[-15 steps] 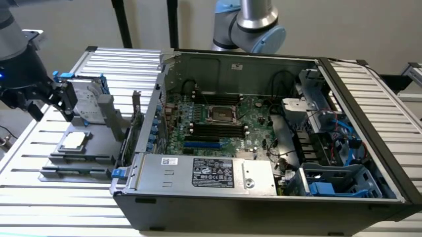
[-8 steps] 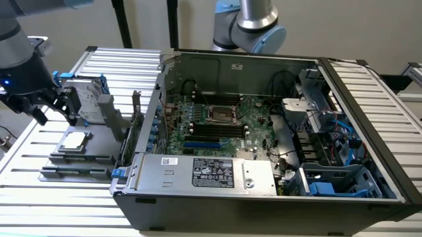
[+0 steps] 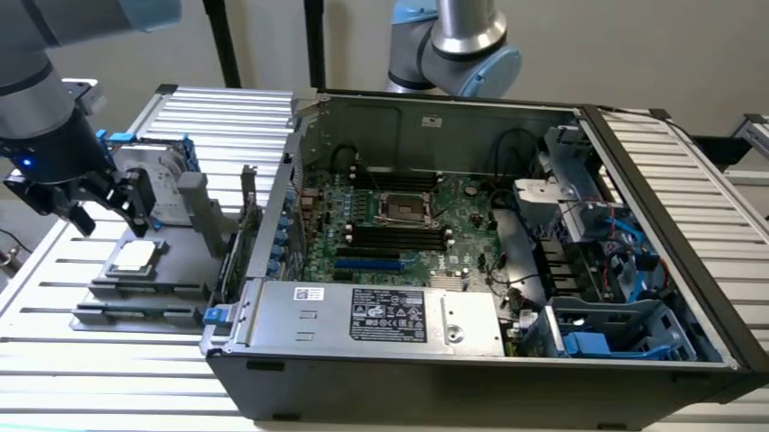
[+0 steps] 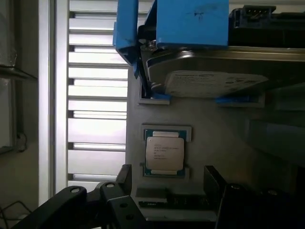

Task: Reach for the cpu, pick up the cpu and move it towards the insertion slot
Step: 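Pick up the cpu and move it towards the insertion slot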

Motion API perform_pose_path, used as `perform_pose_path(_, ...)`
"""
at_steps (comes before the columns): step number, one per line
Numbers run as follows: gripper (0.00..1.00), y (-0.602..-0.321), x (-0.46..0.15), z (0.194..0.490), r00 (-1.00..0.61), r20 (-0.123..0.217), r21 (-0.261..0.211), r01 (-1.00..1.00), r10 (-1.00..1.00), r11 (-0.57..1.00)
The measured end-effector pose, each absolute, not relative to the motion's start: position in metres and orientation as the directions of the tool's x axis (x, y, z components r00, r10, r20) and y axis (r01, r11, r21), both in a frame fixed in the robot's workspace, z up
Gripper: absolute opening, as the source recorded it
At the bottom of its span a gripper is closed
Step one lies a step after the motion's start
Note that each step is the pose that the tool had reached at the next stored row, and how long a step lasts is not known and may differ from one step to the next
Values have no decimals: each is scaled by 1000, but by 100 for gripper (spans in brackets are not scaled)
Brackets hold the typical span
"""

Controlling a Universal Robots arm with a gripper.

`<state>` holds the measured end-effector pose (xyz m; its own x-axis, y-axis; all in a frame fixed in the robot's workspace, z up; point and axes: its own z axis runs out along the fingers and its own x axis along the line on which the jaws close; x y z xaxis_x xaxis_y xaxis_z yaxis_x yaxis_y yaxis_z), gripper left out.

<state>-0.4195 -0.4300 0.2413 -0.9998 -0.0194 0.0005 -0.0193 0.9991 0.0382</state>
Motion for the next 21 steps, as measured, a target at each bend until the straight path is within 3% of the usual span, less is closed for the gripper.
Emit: perform_pose_path(21, 71, -430, -419, 203, -1000, 3, 38, -19, -19, 999)
